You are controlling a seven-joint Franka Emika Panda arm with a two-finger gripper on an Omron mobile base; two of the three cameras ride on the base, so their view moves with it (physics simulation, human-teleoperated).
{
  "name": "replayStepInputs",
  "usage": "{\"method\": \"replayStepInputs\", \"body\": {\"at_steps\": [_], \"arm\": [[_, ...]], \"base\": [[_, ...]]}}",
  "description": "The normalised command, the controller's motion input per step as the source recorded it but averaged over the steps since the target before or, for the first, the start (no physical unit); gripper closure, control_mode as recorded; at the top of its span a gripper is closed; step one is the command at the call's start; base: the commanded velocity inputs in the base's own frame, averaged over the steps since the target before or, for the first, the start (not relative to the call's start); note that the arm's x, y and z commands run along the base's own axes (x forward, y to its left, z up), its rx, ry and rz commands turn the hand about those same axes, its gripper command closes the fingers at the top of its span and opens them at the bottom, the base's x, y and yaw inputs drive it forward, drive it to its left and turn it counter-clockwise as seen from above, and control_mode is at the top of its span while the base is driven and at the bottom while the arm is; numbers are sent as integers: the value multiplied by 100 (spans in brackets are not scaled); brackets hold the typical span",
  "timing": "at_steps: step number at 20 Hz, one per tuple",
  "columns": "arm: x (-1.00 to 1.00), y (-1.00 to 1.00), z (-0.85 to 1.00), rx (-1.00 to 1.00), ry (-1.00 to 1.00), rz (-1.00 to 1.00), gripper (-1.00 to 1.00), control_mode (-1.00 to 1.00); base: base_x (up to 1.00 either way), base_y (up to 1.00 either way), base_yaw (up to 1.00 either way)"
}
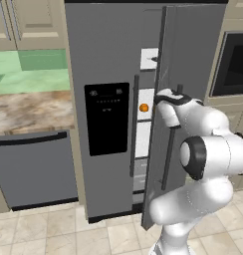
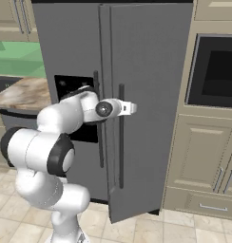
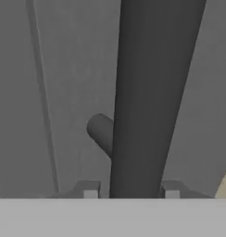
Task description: Retrieve the banana and orange from the fridge and place them into the bowl on the dining table.
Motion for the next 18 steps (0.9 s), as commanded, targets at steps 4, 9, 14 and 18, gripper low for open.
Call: {"method": "replayStepInputs", "body": {"at_steps": [4, 9, 14, 18], "arm": [[-89, -58, 47, 0, 0, 0, 100, -100], [-44, -35, 61, 0, 0, 0, 100, -100], [-32, 0, 93, -9, 7, 0, -100, -100], [-23, 0, 100, -20, 28, -7, -100, -100]], "base": [[0, 0, 0], [0, 0, 0], [0, 0, 0], [0, 0, 0]]}}
